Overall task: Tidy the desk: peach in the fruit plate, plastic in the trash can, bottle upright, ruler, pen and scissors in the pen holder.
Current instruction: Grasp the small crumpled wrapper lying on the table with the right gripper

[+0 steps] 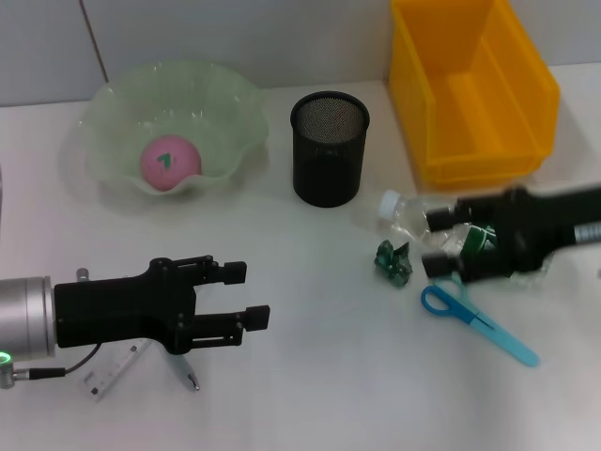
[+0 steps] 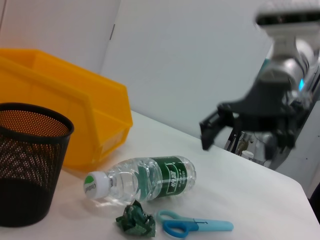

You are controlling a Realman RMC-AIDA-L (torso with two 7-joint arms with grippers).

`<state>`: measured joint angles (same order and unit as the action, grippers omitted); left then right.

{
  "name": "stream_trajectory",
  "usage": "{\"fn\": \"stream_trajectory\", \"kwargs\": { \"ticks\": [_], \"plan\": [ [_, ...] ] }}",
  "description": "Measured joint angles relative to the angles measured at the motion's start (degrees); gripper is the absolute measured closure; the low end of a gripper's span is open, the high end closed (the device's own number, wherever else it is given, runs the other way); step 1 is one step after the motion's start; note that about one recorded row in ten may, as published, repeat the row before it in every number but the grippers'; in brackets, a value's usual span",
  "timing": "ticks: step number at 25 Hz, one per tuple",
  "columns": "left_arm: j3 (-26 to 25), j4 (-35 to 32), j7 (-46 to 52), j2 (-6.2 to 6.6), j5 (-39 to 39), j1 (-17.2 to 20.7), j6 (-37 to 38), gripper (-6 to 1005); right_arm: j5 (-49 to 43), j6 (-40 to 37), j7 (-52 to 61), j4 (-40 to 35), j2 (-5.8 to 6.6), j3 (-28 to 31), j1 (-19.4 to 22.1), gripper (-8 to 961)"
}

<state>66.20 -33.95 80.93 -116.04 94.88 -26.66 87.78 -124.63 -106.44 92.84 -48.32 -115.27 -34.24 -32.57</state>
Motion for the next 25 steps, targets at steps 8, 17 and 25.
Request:
{"fn": "stream_trajectory", "kwargs": {
  "ticks": [8, 17, 25],
  "plan": [
    [0.0, 0.0, -0.1, -0.15, 0.0, 0.1, 0.0, 245, -10.8, -0.7, 24.8, -16.0, 1.12, -15.1, -11.7, 138],
    [0.0, 0.3, 0.4, -0.61, -0.1, 0.1, -1.9, 245, -27.2, 4.3, 29.8, -16.7, -1.84, -28.0, -21.1, 139],
    [-0.9, 0.3, 0.6, -1.02, 0.1, 0.2, -2.9, 245, -29.8, 11.9, 29.5, -13.0, -3.64, -35.5, -21.0, 140]
  ]
}}
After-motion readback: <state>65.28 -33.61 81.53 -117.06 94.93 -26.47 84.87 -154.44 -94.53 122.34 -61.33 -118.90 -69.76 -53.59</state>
